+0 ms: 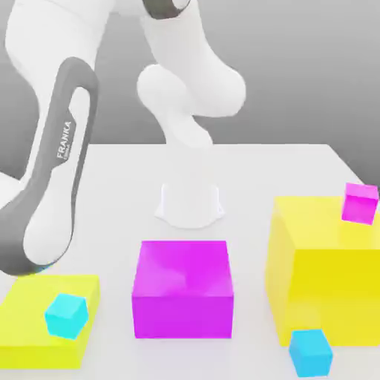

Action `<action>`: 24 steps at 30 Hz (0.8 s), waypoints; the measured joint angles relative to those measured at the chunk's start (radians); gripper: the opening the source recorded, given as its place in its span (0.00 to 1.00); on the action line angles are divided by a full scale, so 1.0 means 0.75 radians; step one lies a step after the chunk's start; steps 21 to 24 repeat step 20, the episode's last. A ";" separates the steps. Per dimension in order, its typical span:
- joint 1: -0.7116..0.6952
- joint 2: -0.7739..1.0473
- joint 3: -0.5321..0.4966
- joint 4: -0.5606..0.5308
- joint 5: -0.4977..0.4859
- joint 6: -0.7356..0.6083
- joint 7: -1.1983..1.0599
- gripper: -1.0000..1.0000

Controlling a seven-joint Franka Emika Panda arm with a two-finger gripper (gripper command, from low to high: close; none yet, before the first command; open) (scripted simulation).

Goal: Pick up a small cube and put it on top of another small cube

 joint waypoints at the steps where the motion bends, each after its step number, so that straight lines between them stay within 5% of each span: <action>1: 0.015 -0.048 -0.005 -0.040 -0.006 -0.007 0.027 0.00; 12: 0.142 -0.588 -0.018 -0.505 -0.165 -0.069 0.409 0.00; 16: 0.144 -0.483 -0.010 -0.568 -0.135 0.096 0.412 0.00; 17: 0.142 -0.452 -0.006 -0.574 -0.123 0.133 0.404 1.00; 24: 0.142 -0.452 -0.006 -0.574 -0.123 0.133 0.404 1.00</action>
